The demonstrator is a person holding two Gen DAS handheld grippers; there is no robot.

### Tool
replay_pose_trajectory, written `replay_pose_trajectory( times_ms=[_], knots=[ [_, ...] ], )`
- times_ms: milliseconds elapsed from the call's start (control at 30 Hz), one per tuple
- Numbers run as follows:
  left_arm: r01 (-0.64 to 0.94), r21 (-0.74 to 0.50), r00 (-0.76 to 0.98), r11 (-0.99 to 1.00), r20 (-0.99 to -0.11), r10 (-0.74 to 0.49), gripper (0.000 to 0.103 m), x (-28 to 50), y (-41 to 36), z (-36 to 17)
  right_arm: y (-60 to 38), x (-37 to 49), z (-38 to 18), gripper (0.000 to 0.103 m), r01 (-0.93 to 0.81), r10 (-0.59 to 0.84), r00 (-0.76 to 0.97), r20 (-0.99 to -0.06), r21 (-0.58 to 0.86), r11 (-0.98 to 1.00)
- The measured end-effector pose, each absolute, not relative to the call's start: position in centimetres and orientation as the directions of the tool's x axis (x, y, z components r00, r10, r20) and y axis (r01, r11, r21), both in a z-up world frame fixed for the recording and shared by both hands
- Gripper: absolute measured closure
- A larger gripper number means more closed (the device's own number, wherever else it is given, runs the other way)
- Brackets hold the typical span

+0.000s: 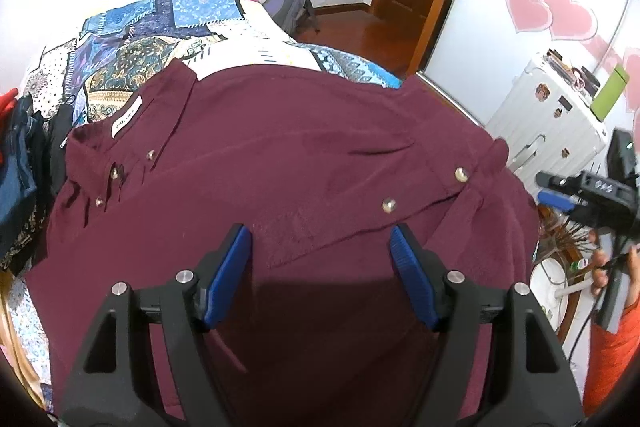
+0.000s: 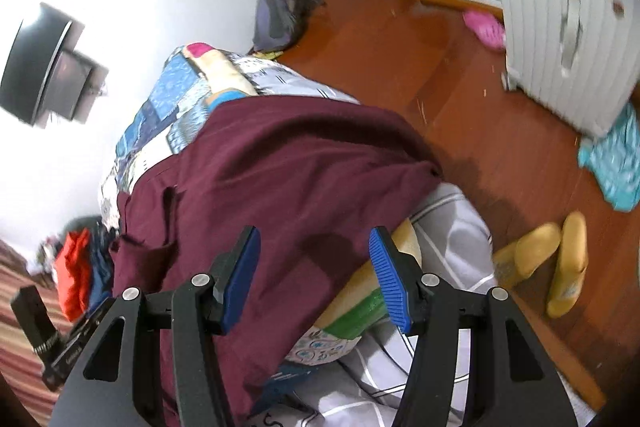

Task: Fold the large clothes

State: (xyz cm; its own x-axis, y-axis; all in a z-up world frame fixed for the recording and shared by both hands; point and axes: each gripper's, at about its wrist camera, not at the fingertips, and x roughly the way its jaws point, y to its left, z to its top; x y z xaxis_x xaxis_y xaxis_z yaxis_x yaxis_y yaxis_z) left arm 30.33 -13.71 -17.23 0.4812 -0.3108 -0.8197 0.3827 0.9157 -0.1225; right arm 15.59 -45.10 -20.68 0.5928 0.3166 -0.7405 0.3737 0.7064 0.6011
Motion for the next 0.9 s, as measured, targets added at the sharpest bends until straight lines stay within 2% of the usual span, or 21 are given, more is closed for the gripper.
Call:
replay_pose_trajectory(
  times_ms=[367,533,667,700,767,900],
  knots=[
    [0.322,-0.135,0.495,0.937,-0.820,-0.288,0.031,31.8,-12.5,-17.1,-48.9,16.2,-25.2,0.050,0.495,0.363,0.623,-0.693,0.709,0.503],
    [0.313,-0.127,0.495,0.941,-0.824,-0.276,0.031,32.0,-12.4,-17.3,-48.6,17.9,-25.4,0.052,0.475,0.361,0.635,-0.683,0.714,0.515],
    [0.311,-0.122,0.501,0.943,-0.822,-0.272,0.031,31.9,-12.3,-17.1,-47.3,19.0,-24.3,0.068,0.448,0.290,0.630,-0.721,0.642,0.622],
    [0.309,-0.121,0.503,0.943,-0.821,-0.270,0.031,31.9,-12.3,-17.1,-47.1,19.1,-24.0,0.077,0.436,0.276,0.637,-0.719,0.632,0.641],
    [0.305,-0.115,0.509,0.945,-0.819,-0.264,0.031,31.9,-12.2,-17.0,-46.7,19.2,-23.2,0.087,0.395,0.276,0.663,-0.696,0.639,0.660],
    [0.299,-0.097,0.527,0.949,-0.812,-0.249,0.031,31.8,-11.8,-16.6,-46.3,19.2,-21.2,0.090,0.350,0.255,0.699,-0.668,0.630,0.693]
  ],
)
